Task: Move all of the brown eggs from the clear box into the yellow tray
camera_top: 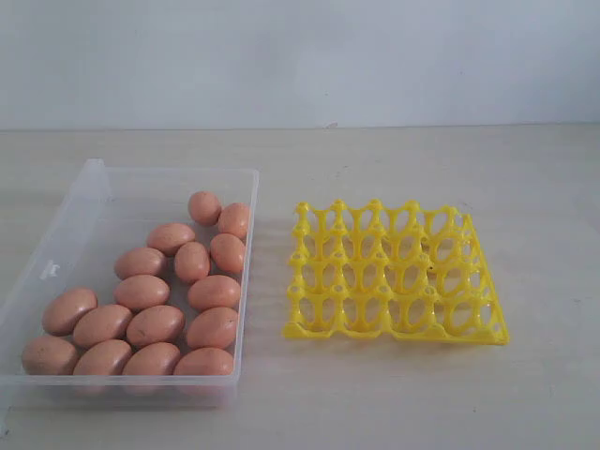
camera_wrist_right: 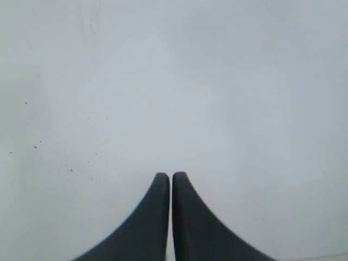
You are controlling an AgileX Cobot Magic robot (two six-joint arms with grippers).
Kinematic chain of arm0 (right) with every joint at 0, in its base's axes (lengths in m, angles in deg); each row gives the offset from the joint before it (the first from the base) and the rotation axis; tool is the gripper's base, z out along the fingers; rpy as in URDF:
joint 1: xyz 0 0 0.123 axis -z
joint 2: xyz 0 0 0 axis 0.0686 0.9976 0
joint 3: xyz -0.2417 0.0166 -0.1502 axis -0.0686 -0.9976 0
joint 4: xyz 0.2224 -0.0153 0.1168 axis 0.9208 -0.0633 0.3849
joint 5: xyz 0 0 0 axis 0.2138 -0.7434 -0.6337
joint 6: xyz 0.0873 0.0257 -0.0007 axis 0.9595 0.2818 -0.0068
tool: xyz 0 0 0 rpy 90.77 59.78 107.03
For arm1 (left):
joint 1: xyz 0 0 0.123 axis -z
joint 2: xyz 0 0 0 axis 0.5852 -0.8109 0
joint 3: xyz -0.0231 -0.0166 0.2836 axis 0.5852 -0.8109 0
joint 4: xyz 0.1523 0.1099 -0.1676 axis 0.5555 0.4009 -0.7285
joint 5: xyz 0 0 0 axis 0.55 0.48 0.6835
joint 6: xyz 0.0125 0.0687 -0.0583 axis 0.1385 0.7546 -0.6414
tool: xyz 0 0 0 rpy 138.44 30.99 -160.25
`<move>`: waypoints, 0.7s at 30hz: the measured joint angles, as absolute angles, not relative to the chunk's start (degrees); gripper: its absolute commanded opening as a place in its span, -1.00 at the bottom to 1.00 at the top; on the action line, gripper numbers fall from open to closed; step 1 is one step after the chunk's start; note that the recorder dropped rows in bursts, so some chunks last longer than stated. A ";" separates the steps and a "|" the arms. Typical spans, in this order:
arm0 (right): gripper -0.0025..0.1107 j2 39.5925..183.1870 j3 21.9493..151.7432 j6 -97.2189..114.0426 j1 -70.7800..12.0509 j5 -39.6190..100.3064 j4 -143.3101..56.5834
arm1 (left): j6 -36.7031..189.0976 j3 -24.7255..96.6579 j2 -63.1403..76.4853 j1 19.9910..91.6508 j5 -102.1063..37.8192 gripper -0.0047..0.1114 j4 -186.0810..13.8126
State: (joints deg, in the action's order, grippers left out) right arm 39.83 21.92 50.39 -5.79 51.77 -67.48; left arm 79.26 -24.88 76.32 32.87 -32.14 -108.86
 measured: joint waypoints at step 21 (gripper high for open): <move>-0.96 47.21 44.24 62.83 -5.79 60.15 -83.61 | 79.26 -24.88 76.32 32.87 -32.14 -0.85 -108.86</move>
State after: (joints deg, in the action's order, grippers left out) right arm 47.21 44.24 62.83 -5.79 60.15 -83.61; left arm 79.26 -24.88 76.32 32.87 -32.14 -108.86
